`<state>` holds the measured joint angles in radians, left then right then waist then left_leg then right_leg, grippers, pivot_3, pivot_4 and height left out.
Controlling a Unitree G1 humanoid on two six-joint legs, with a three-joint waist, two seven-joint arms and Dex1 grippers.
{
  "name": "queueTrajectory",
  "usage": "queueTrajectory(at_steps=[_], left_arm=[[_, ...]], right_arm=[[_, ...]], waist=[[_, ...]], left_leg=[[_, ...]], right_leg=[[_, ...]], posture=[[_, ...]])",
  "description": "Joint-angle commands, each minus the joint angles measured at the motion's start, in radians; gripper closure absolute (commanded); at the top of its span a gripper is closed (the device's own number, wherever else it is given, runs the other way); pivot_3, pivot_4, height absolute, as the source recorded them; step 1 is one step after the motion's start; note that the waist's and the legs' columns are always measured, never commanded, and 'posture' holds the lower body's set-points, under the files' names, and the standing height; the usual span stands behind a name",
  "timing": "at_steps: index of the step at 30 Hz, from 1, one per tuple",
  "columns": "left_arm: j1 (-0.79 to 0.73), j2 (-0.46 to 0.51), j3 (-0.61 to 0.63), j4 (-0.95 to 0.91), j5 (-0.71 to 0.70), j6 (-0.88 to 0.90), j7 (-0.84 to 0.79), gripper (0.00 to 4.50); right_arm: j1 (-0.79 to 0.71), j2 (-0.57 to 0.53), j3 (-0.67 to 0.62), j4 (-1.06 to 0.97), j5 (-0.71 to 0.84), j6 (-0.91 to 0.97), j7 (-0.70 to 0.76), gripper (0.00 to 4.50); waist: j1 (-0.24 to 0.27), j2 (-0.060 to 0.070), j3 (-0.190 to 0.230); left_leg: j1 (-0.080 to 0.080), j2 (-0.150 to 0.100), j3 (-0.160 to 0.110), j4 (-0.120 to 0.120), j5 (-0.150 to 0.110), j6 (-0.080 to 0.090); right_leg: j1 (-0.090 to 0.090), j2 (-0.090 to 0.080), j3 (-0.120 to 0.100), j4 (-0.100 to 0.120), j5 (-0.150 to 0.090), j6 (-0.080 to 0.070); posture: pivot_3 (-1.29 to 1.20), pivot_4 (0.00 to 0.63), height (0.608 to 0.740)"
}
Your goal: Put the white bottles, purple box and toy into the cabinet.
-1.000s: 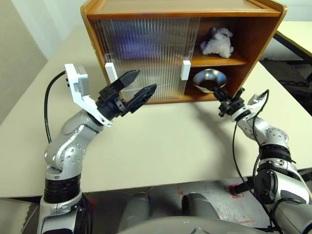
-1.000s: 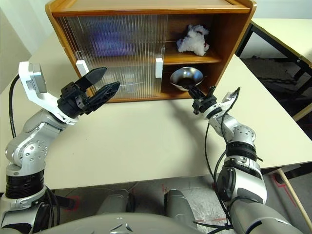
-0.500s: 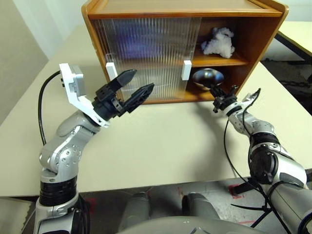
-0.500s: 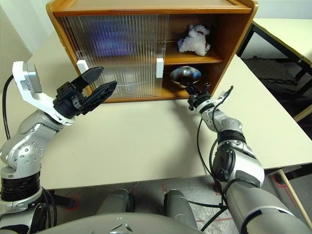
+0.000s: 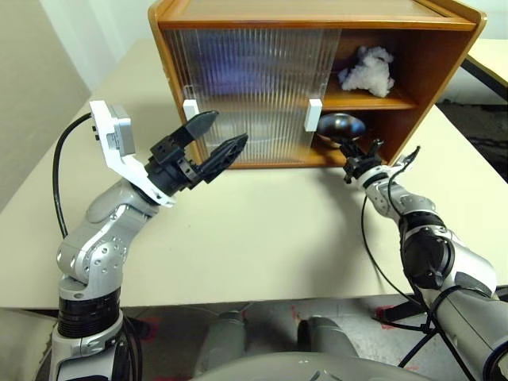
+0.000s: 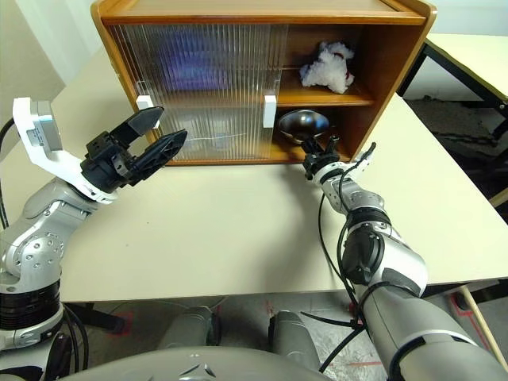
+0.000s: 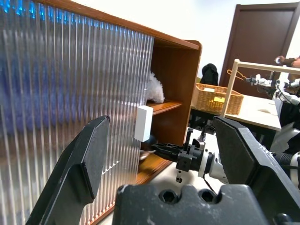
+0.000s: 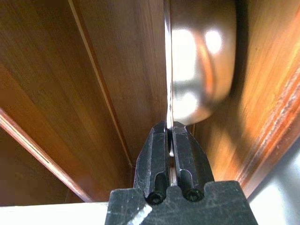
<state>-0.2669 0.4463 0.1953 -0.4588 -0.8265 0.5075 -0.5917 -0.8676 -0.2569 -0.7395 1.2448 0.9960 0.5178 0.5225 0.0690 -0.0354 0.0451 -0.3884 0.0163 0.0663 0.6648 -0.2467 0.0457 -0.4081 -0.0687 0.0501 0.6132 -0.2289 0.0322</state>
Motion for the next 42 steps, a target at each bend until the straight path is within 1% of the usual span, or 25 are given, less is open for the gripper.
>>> queueTrajectory(at_steps=[1, 3, 6, 10, 15, 16, 22, 26, 31, 35, 38, 39, 41, 42], left_arm=[[0.0, 0.007, -0.002, -0.01, -0.009, 0.008, 0.0, 0.0], [-0.001, 0.007, -0.004, -0.008, -0.007, 0.007, -0.001, 0.0], [-0.003, 0.005, -0.006, -0.006, -0.006, 0.007, -0.002, 0.0], [-0.008, 0.001, -0.012, 0.0, -0.003, 0.002, -0.005, 0.0], [-0.02, -0.011, -0.027, 0.017, 0.004, -0.008, -0.015, 0.0], [-0.023, -0.014, -0.031, 0.022, 0.007, -0.012, -0.019, 0.0], [-0.037, -0.034, -0.047, 0.047, 0.02, -0.03, -0.032, 0.0], [-0.042, -0.046, -0.056, 0.066, 0.026, -0.043, -0.045, 0.0], [-0.063, -0.058, -0.071, 0.097, 0.036, -0.061, -0.062, 0.0], [-0.073, -0.066, -0.08, 0.118, 0.046, -0.075, -0.076, 0.0], [-0.077, -0.07, -0.082, 0.129, 0.051, -0.081, -0.085, 0.0], [-0.078, -0.071, -0.081, 0.133, 0.052, -0.083, -0.089, 0.0], [-0.082, -0.073, -0.082, 0.141, 0.056, -0.085, -0.096, 0.0], [-0.084, -0.074, -0.081, 0.146, 0.057, -0.086, -0.099, 0.0]], right_arm=[[-0.015, 0.007, -0.024, 0.023, -0.022, -0.032, 0.005, 4.47], [-0.017, 0.006, -0.029, 0.027, -0.037, -0.045, 0.003, 4.47], [-0.018, 0.004, -0.032, 0.03, -0.055, -0.057, -0.001, 3.62], [-0.017, -0.002, -0.037, 0.028, -0.068, -0.056, -0.001, 2.22], [-0.016, -0.015, -0.038, 0.012, -0.072, -0.027, 0.007, 0.31], [-0.014, -0.018, -0.036, 0.004, -0.07, -0.012, 0.012, 0.01], [0.028, -0.025, -0.03, -0.083, -0.054, 0.101, 0.031, 0.01], [0.119, 0.012, -0.032, -0.289, 0.001, 0.247, -0.003, 0.01], [0.23, 0.091, -0.052, -0.601, 0.117, 0.388, -0.157, 0.01], [0.315, 0.138, -0.051, -0.816, 0.212, 0.462, -0.286, 0.01], [0.422, 0.124, 0.086, -1.033, 0.173, 0.507, -0.256, 0.01], [0.473, 0.106, 0.167, -1.126, 0.123, 0.501, -0.224, 0.01], [0.538, 0.077, 0.28, -1.243, 0.053, 0.467, -0.176, 0.01], [0.574, 0.052, 0.359, -1.304, -0.019, 0.408, -0.13, 0.01]], waist=[[0.003, 0.0, 0.0], [0.004, 0.0, 0.0], [0.004, 0.0, 0.0], [0.003, 0.0, 0.0], [0.002, 0.0, 0.0], [0.001, 0.0, 0.0], [0.0, 0.001, -0.001], [0.0, 0.0, -0.001], [-0.006, 0.002, -0.002], [-0.012, 0.003, -0.003], [-0.02, 0.005, -0.003], [-0.025, 0.005, -0.003], [-0.034, 0.005, -0.003], [-0.042, 0.005, -0.003]], left_leg=[[0.0, 0.0, 0.0, 0.0, 0.0, 0.0], [0.0, 0.0, 0.0, 0.0, 0.0, 0.0], [0.0, 0.0, 0.0, 0.0, 0.0, 0.0], [0.0, 0.0, 0.0, 0.0, 0.0, 0.0], [0.0, 0.0, 0.0, 0.0, 0.0, 0.0], [0.0, 0.0, 0.0, 0.0, 0.0, 0.0], [0.0, 0.0, 0.0, 0.0, 0.0, 0.0], [-0.001, 0.0, -0.001, 0.0, 0.0, 0.0], [-0.001, 0.001, 0.0, 0.0, 0.0, 0.0], [0.0, 0.001, -0.001, 0.0, -0.001, -0.001], [-0.001, 0.001, -0.001, 0.0, -0.001, -0.001], [-0.001, 0.001, 0.0, 0.0, -0.001, -0.001], [-0.001, 0.0, 0.0, 0.0, -0.001, -0.001], [-0.001, 0.001, 0.0, 0.0, -0.001, -0.001]], right_leg=[[0.0, 0.0, 0.0, 0.0, 0.0, 0.0], [0.0, 0.0, 0.0, 0.0, 0.0, 0.0], [0.0, 0.0, 0.0, 0.0, 0.0, 0.0], [0.0, 0.0, 0.0, 0.0, 0.0, -0.001], [0.0, 0.0, 0.0, 0.0, 0.0, -0.001], [0.0, 0.0, 0.0, 0.0, 0.0, -0.001], [0.0, 0.0, 0.0, 0.0, 0.0, -0.001], [0.0, 0.0, -0.001, 0.0, 0.0, -0.001], [-0.001, 0.0, -0.001, 0.001, 0.0, -0.001], [-0.001, 0.0, -0.001, 0.002, 0.0, -0.002], [-0.001, -0.001, -0.002, 0.002, -0.001, -0.001], [-0.001, -0.001, -0.002, 0.002, -0.001, -0.001], [-0.001, -0.001, -0.002, 0.002, -0.002, 0.0], [-0.001, -0.001, -0.002, 0.002, -0.003, 0.001]], posture=[[0.23, 0.011, 0.74], [0.23, 0.011, 0.74], [0.23, 0.01, 0.74], [0.21, 0.004, 0.74], [0.19, 0.0, 0.74], [0.19, 0.0, 0.74], [0.17, 0.0, 0.74], [0.15, 0.0, 0.74], [0.12, 0.0, 0.74], [0.11, 0.0, 0.74], [0.1, 0.0, 0.74], [0.1, 0.0, 0.74], [0.09, 0.0, 0.74], [0.09, 0.0, 0.74]])
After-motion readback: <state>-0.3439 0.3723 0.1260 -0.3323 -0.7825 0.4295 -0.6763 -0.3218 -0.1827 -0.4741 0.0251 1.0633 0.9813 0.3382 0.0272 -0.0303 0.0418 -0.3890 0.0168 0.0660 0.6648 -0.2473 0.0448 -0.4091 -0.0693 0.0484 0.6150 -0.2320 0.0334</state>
